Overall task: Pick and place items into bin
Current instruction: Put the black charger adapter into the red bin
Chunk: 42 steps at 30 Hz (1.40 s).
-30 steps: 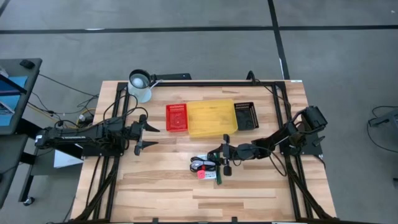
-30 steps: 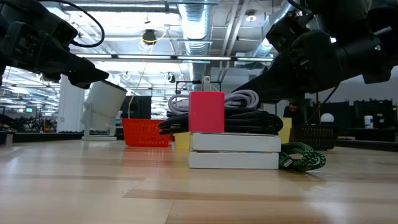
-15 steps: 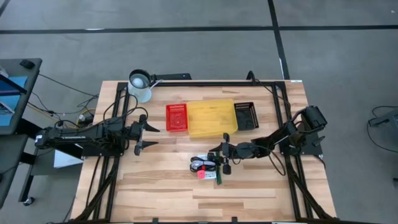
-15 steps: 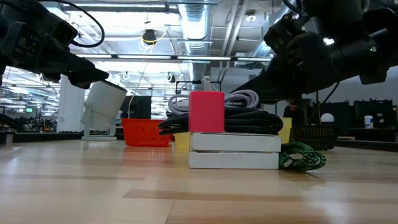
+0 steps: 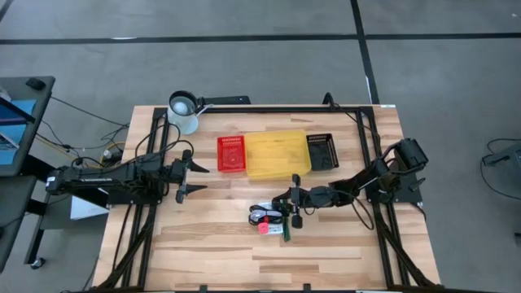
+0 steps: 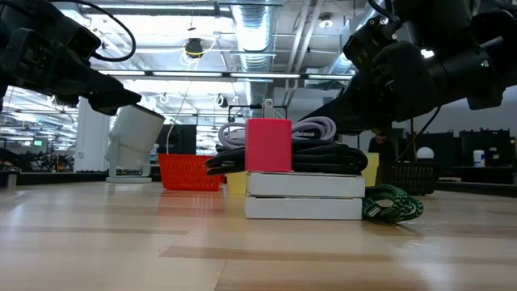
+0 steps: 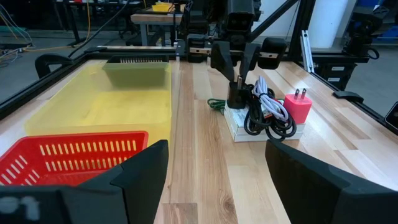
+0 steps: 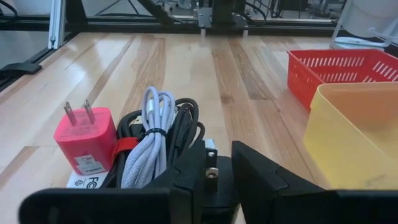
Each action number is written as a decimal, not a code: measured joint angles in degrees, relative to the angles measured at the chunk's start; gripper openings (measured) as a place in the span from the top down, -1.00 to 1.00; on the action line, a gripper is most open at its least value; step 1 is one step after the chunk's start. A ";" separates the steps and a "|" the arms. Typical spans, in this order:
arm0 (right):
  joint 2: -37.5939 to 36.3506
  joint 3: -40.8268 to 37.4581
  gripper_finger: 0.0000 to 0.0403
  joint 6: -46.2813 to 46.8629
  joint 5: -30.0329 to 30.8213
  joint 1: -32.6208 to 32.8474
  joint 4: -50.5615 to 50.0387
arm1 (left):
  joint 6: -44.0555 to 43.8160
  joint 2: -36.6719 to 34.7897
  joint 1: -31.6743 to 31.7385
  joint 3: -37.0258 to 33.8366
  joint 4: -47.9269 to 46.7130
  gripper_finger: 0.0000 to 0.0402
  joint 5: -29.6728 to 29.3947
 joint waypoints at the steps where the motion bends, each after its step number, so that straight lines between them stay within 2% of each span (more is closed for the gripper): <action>1: 0.00 0.00 0.67 0.00 0.00 0.00 0.00 | 0.00 0.02 0.00 0.01 0.01 -0.30 -0.01; 15: 0.00 0.00 0.94 -0.02 -0.18 0.00 0.02 | 0.00 0.02 0.00 0.01 -0.01 -0.30 0.01; 22: 0.00 0.02 0.87 0.00 -0.39 0.00 0.02 | 0.01 0.02 0.00 0.02 0.00 -0.30 -0.01; 28: 0.00 0.02 0.95 -0.04 -0.39 0.00 0.02 | 0.01 0.02 0.00 0.02 0.01 -0.30 0.01; 35: 0.00 0.02 0.89 -0.07 -0.39 0.00 0.08 | 0.02 0.00 0.00 0.00 -0.01 -0.30 0.00; 42: 0.02 0.02 0.96 -1.16 -0.42 -0.25 1.06 | 0.02 0.02 0.00 -0.01 0.02 -0.30 0.01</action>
